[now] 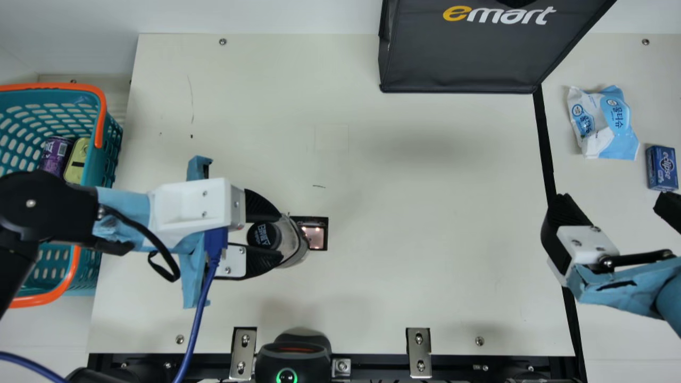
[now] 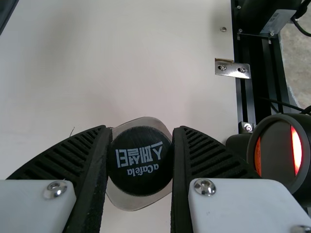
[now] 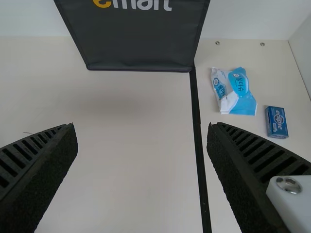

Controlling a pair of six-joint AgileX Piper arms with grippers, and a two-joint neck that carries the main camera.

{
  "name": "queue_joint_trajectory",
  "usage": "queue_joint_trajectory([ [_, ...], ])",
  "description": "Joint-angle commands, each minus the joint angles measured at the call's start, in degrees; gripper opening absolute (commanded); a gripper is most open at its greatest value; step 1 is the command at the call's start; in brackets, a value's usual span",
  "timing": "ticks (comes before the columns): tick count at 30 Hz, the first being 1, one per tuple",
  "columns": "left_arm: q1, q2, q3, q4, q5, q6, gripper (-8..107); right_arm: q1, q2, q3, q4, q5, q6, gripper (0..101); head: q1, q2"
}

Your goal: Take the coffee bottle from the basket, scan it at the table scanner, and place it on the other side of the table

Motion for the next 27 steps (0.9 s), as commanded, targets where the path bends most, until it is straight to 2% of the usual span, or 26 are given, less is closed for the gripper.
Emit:
queue_joint_trajectory([
  [1,0.0,0.3,-0.3,0.4,0.0,-0.6,-8,0.0,0.0,0.0,0.0,0.0,0.0,95,-1.5,0.1],
  [21,-0.1,1.7,-3.9,4.2,0.0,-10.5,-8,0.0,0.0,0.0,0.0,0.0,0.0,95,-1.5,0.1],
  [27,-3.0,2.0,-2.9,5.1,-3.9,-14.4,-8,0.0,0.0,0.0,0.0,0.0,0.0,95,-1.5,0.1],
])
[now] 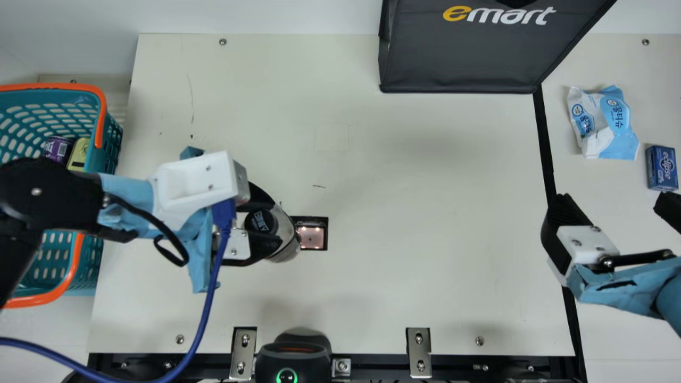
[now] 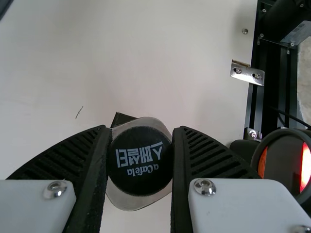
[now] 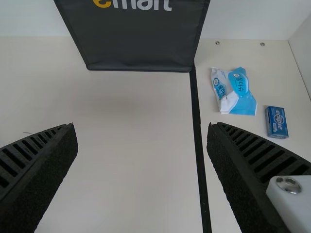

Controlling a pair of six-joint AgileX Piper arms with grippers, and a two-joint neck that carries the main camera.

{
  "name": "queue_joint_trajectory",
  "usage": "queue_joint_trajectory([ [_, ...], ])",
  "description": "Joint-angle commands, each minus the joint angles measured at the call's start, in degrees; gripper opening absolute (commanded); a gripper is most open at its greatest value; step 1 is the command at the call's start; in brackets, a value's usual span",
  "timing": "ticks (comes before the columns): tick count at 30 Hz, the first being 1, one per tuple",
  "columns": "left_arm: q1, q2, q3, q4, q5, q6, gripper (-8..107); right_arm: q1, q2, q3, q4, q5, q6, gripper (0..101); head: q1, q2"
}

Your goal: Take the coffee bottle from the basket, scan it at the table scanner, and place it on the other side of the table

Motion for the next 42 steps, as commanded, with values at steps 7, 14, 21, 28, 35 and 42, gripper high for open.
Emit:
queue_joint_trajectory([
  [7,-4.3,0.6,1.5,0.9,-5.9,-4.9,-8,0.0,0.0,0.0,0.0,0.0,0.0,95,-1.4,0.1],
  [14,-7.1,1.3,2.3,1.6,-9.4,-8.0,-8,0.0,0.0,0.0,0.0,0.0,0.0,95,-1.4,0.1],
  [21,-8.8,1.7,2.9,2.2,-11.6,-10.3,-8,0.0,0.0,0.0,0.0,0.0,0.0,95,-1.4,0.1],
  [28,-9.9,2.0,3.6,2.4,-13.1,-11.6,9,0.0,0.0,0.0,0.0,0.0,0.0,95,-1.4,0.1],
  [35,-10.5,2.1,4.2,2.9,-14.2,-12.7,32,0.0,0.0,0.0,0.0,0.0,0.0,95,-1.4,0.1],
  [42,-10.8,2.0,4.7,3.7,-15.8,-14.6,55,0.0,0.0,0.0,0.0,0.0,0.0,95,-1.4,0.1],
])
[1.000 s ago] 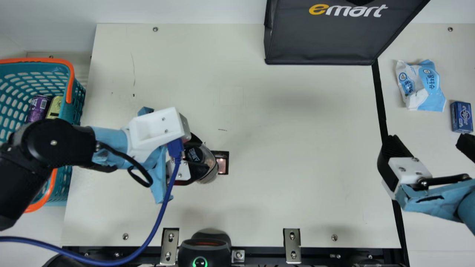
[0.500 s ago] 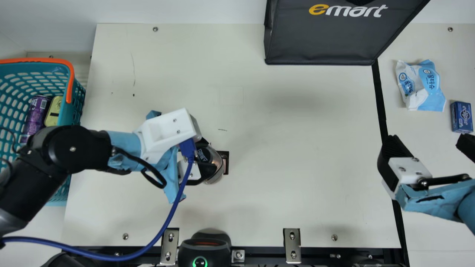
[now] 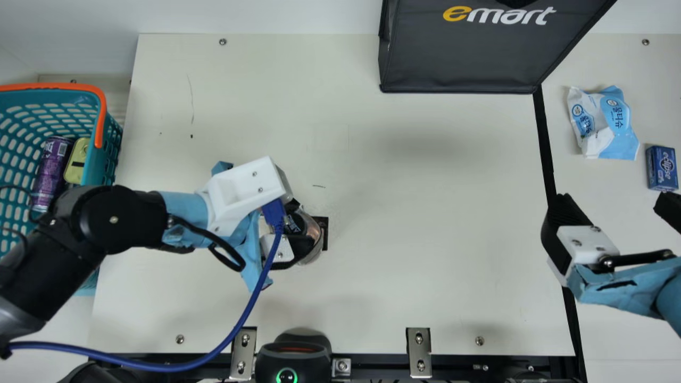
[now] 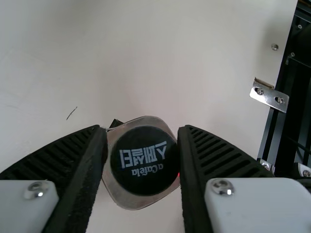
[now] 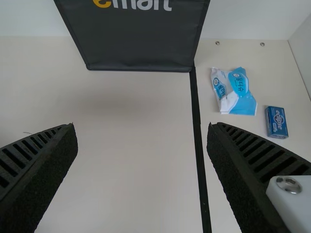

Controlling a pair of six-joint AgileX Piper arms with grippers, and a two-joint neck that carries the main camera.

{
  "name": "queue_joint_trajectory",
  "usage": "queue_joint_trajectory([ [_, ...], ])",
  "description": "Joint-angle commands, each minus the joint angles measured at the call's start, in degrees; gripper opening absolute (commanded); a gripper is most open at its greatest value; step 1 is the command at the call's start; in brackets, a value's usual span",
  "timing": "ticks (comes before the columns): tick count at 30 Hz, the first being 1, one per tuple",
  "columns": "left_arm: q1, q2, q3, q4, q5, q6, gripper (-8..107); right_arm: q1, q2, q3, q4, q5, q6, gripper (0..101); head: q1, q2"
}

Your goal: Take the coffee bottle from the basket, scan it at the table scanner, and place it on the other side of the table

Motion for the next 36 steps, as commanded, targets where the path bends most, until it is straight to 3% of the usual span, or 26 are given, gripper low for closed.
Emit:
queue_joint_trajectory([
  [1,0.0,-0.1,0.1,0.3,-0.4,-0.6,59,0.0,0.0,0.0,0.0,0.0,0.0,95,-1.4,0.1],
  [11,2.6,-1.8,-2.0,2.2,0.6,-9.2,90,0.0,0.0,0.0,0.0,0.0,0.0,95,-1.4,0.1],
  [26,9.8,-7.4,-9.3,7.5,9.3,-25.5,90,0.0,0.0,0.0,0.0,0.0,0.0,95,-1.4,0.1],
  [36,8.9,-11.6,-11.9,15.3,13.6,-39.2,90,0.0,0.0,0.0,0.0,0.0,0.0,95,-1.4,0.1],
])
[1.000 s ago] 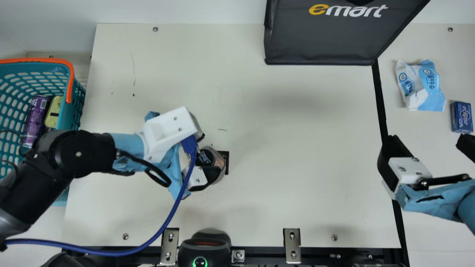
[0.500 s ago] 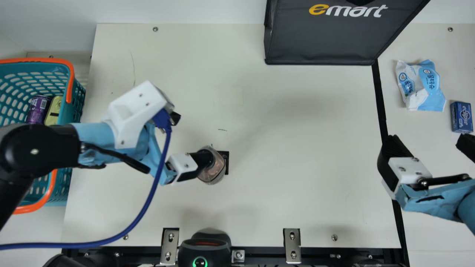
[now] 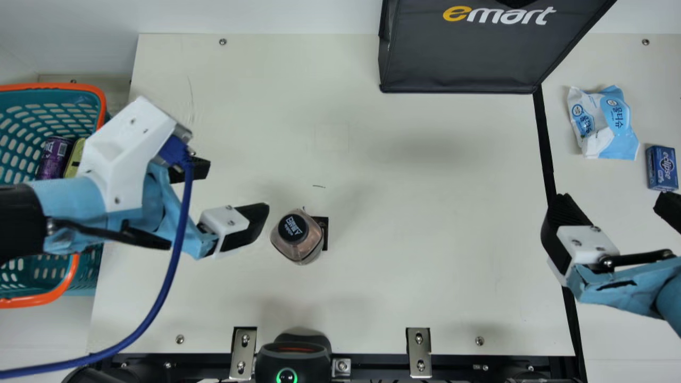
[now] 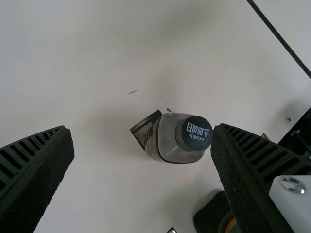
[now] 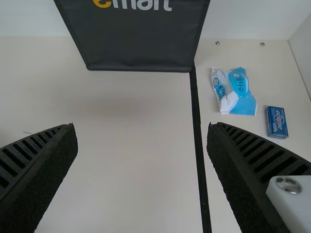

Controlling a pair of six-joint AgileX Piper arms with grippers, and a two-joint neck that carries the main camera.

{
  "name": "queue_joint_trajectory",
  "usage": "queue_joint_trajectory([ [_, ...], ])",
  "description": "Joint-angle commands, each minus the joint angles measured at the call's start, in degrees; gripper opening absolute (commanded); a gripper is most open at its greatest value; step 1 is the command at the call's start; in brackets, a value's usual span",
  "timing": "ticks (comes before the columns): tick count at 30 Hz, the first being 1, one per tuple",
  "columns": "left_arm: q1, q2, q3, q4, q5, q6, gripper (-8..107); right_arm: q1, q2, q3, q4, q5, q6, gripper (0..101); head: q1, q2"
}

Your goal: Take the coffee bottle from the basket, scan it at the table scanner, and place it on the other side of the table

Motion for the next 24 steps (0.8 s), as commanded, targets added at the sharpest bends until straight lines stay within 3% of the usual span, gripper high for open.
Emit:
queue_joint_trajectory([
  [1,-0.6,-0.8,-0.2,2.1,0.4,-4.9,90,0.0,0.0,0.0,0.0,0.0,0.0,95,-1.5,0.1],
  [14,-9.3,-6.9,0.9,14.4,1.2,-24.1,90,0.0,0.0,0.0,0.0,0.0,0.0,95,-1.5,0.1],
  [24,-22.0,-8.7,2.4,25.8,0.3,-42.0,90,0.0,0.0,0.0,0.0,0.0,0.0,95,-1.5,0.1],
])
